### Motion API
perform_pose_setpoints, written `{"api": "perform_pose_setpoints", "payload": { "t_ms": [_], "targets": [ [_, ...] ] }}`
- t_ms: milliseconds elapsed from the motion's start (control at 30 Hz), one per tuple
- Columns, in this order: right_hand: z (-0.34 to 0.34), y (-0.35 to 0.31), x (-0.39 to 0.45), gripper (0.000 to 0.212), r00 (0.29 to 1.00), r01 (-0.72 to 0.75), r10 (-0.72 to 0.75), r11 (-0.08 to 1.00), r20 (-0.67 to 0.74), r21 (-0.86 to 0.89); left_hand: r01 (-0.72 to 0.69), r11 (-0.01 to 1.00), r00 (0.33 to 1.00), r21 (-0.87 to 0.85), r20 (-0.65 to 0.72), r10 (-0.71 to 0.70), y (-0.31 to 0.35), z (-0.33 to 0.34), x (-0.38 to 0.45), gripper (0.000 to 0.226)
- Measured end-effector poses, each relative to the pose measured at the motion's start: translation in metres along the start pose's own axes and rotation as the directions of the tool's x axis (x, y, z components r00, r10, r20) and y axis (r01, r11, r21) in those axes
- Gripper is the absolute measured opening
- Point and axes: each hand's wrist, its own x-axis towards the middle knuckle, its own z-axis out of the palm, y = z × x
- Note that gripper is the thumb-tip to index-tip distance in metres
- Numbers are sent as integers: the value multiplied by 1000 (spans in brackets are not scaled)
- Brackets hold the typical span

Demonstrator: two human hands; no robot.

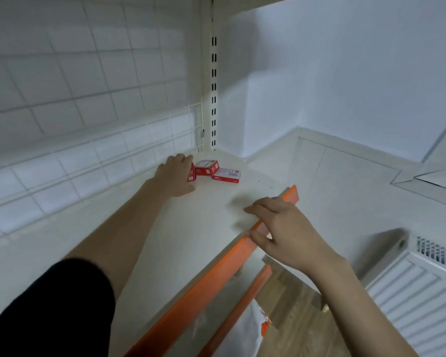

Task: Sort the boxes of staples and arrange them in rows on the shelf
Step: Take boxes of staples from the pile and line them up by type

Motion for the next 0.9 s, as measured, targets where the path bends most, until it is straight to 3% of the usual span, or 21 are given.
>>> {"api": "perform_pose_setpoints", "payload": {
  "t_ms": [167,333,533,667,900],
  "targets": [
    [1,40,14,52,999,28,-28,1000,17,8,6,997,995,-74,100,2,-16,-3,36,84],
    [8,54,44,48,996,88,-89,996,26,23,39,983,992,-180,127,-16,-18,1,43,50],
    [24,54,80,51,989,141,-142,989,45,37,96,945,992,-311,-53,-118,-20,9,32,53],
    [29,53,116,53,991,133,-134,990,22,37,79,888,958,-453,-210,-193,-14,7,2,49],
    [41,39,191,69,995,82,-81,997,60,-13,24,824,900,-566,-347,-265,2,3,-57,52]
  ]
}}
